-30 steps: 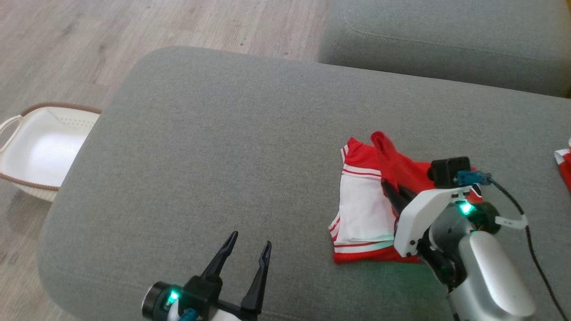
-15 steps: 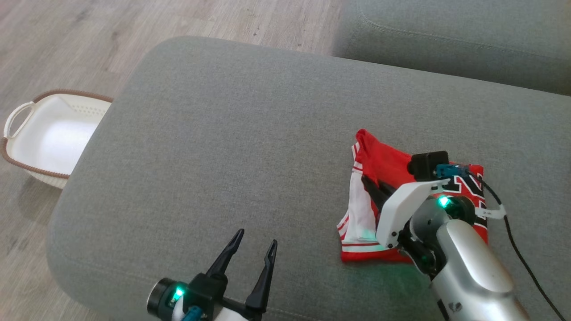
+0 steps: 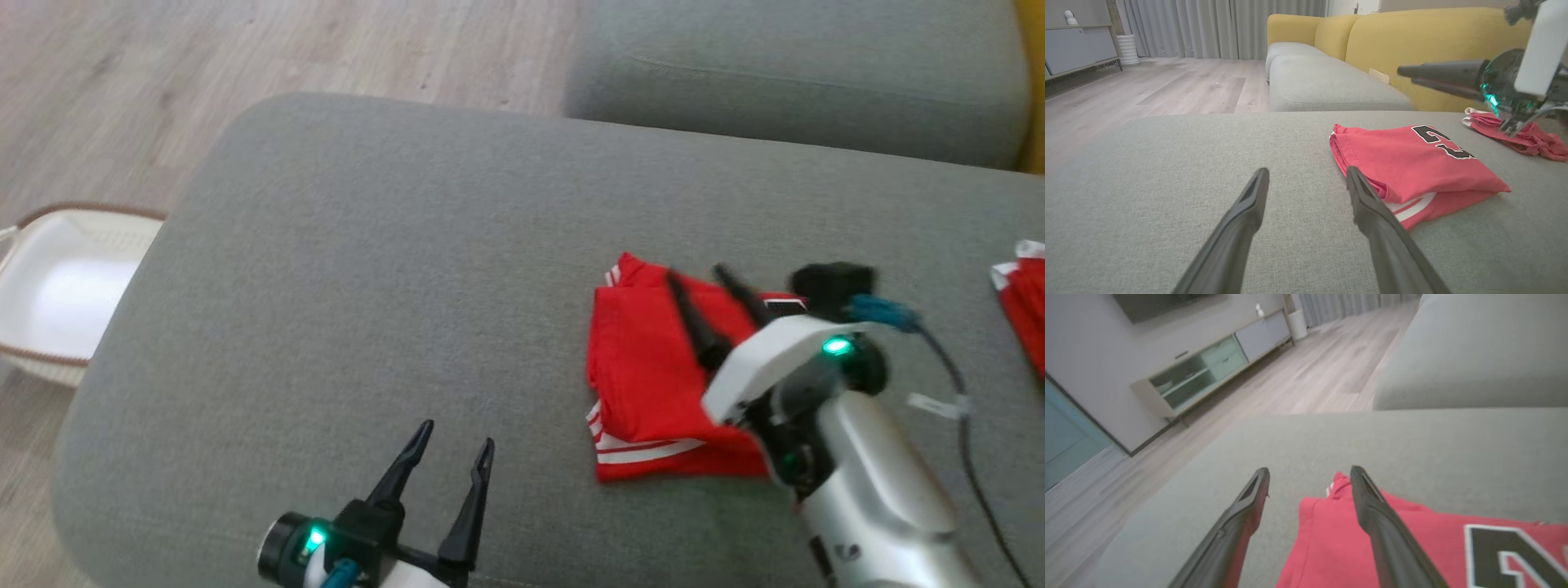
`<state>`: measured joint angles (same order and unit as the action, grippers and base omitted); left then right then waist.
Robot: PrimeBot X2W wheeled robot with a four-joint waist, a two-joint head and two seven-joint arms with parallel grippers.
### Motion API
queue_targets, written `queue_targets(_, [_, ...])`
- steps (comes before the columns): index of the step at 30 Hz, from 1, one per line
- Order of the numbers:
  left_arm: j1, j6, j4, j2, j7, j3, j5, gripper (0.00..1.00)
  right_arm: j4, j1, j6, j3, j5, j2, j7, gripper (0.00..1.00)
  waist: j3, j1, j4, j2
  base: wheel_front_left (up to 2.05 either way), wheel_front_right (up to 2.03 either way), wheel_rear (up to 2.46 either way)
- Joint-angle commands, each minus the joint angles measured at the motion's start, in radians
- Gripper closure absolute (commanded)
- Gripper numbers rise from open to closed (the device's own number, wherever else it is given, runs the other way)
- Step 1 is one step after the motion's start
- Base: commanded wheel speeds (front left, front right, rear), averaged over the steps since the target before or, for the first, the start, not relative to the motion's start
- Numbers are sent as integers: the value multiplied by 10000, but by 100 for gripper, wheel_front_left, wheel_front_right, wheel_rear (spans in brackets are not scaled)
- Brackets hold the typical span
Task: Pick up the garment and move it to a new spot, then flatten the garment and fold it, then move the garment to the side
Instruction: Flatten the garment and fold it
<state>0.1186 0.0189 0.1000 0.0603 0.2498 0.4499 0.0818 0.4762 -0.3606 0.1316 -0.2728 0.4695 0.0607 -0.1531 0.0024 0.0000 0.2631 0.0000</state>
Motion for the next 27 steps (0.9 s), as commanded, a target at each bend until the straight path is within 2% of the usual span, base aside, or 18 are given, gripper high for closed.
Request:
queue_targets(1, [-276,80,-295,-101,120,-396,-79,0,-490,-181,-9,187,-226,3,433,0,-137,0,-229,0,0,0,0])
queue_targets(7, [-161,177,-337,-101,120,-855,-55,0,-804,699,-9,1308,-605,351,1812,0,-351,0,-822,0,0,0,0])
queue_targets(15, [-3,344,-374,-101,120,-1408,108,0,-929,1981,-9,1106,-626,1004,3884,0,-655,0,-1422,0,0,0,0])
queue_targets(20, [142,471,-518,-101,120,-1682,204,0,-1661,2810,-9,983,-697,1196,4138,0,-868,0,-1580,0,0,0,0])
queue_targets(23, [275,505,-546,-101,120,-1859,199,0,-2475,3461,-9,1098,-729,1090,4144,0,-1052,0,-1614,0,0,0,0])
queue_targets(27, [489,548,-619,-101,120,-2044,237,0,-2938,4255,-9,1314,-1047,803,4146,0,-1342,0,-1579,0,0,0,0])
